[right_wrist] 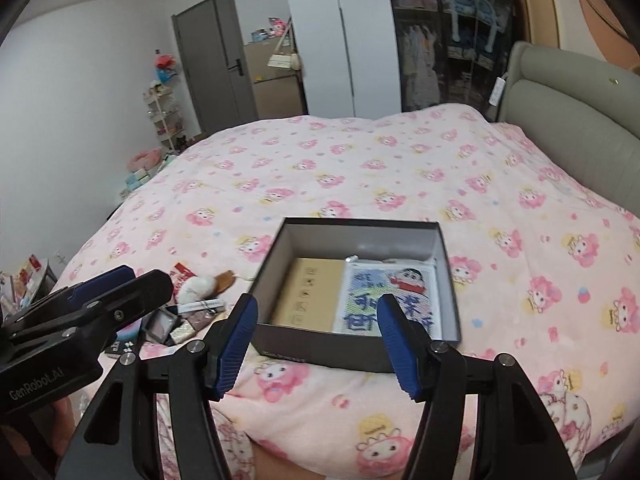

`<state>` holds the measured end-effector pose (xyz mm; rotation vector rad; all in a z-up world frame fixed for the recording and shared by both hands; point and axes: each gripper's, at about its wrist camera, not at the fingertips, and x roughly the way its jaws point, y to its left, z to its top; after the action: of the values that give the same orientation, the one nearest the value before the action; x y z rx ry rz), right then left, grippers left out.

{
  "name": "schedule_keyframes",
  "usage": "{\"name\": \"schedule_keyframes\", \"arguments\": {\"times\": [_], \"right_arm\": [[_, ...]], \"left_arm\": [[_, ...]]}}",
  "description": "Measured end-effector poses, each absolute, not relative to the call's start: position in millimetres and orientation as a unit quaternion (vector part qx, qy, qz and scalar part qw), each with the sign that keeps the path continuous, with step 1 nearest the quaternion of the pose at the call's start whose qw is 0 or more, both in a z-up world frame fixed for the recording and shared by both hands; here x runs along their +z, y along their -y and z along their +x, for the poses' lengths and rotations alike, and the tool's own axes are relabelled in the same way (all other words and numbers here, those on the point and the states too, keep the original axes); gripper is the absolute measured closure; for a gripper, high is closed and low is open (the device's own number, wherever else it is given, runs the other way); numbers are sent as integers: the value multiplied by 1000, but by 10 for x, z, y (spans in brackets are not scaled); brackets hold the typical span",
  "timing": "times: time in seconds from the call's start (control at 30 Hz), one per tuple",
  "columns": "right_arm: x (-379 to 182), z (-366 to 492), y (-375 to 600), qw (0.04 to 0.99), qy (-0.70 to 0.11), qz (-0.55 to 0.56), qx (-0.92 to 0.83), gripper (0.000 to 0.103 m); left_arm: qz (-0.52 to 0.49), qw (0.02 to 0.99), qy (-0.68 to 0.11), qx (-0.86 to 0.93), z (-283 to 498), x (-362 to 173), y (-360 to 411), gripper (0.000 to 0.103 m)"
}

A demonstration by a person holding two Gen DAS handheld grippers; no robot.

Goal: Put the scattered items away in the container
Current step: 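Move both tools toward the scattered items beside the black box, then grasp the black Smart Devil box with both tools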

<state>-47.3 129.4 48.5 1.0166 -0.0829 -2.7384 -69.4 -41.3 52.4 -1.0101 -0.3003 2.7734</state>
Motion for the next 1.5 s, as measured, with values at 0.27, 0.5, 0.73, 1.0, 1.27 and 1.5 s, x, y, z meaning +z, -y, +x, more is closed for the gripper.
{"name": "schedule_keyframes", "arguments": {"times": [0.27,0.5,0.73,1.0,1.27,1.5], "right_arm": [[529,-439,-683,160,2,340,-927,44],[355,-499,-75,220,-16,356,-908,45],[-100,-672,713,287,-49,410,-864,45],[-589,-1015,1407,323,-63,481,-813,45],[-1158,-1327,1887,357,-56,561,-745,45],[-1558,-1569,2246,374,-73,604,-700,45]], "left_arm": [[-331,36,128,934,-475,504,947,39],[-339,-16,176,924,-300,293,1568,39],[-348,-101,238,901,-152,-175,2270,42],[-370,-149,264,878,-264,-625,2827,46],[-389,-223,322,834,-247,-1247,3637,46],[-414,-239,376,794,-251,-1796,4192,46]]}}
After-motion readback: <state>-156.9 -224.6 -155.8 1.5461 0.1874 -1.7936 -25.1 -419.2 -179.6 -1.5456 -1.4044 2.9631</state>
